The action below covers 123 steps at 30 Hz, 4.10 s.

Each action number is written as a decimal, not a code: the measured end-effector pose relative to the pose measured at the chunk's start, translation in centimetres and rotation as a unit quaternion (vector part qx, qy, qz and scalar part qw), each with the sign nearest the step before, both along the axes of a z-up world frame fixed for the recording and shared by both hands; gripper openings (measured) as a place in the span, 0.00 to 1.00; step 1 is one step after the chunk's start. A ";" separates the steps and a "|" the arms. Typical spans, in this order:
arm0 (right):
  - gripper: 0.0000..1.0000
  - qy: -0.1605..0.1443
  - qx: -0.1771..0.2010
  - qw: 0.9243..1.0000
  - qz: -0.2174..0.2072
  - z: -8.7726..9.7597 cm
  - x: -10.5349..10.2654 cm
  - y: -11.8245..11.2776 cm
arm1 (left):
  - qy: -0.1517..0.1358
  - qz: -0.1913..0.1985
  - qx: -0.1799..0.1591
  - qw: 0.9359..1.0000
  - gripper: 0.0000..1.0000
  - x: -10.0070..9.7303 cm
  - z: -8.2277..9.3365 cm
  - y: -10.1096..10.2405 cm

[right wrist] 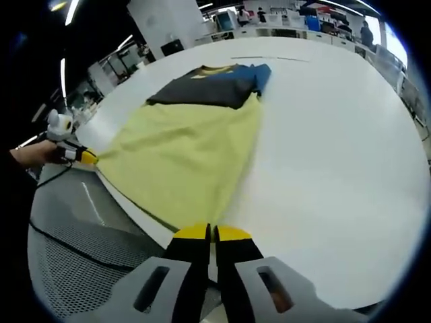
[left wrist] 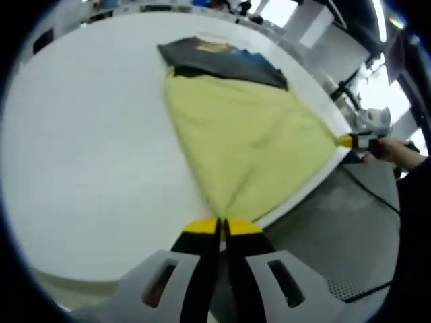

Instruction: Fold the garment on the visible template until the final outline fits inside the template.

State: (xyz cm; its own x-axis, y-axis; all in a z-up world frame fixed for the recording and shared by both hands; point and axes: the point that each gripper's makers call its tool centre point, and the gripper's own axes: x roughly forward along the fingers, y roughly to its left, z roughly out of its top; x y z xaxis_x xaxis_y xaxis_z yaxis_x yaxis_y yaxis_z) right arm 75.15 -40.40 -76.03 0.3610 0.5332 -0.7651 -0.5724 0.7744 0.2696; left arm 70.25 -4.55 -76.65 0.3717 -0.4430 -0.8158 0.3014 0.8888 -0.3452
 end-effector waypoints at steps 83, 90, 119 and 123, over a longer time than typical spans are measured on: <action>0.03 -0.131 0.102 0.983 0.075 16.1 6.3 1.6 | -0.111 -0.032 -0.028 0.993 0.00 9.7 16.1 0.9; 0.03 -0.141 0.093 0.983 0.068 15.6 10.3 1.9 | -0.114 -0.019 -0.025 0.993 0.00 13.7 15.1 1.2; 0.03 -0.082 0.057 0.994 0.044 9.2 21.5 3.5 | -0.039 0.030 -0.029 0.998 0.00 22.7 7.2 2.9; 0.03 -0.077 0.052 0.995 0.046 8.6 22.3 3.6 | -0.036 0.033 -0.029 0.998 0.00 23.3 6.9 3.0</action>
State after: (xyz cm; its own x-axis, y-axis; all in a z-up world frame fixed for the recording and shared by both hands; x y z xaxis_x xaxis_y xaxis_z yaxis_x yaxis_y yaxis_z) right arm 97.41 -36.84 -67.43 0.4153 0.6427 -0.6437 -0.6805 0.6891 0.2490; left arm 93.59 -1.54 -69.76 0.4579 -0.4607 -0.7603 0.2680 0.8870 -0.3761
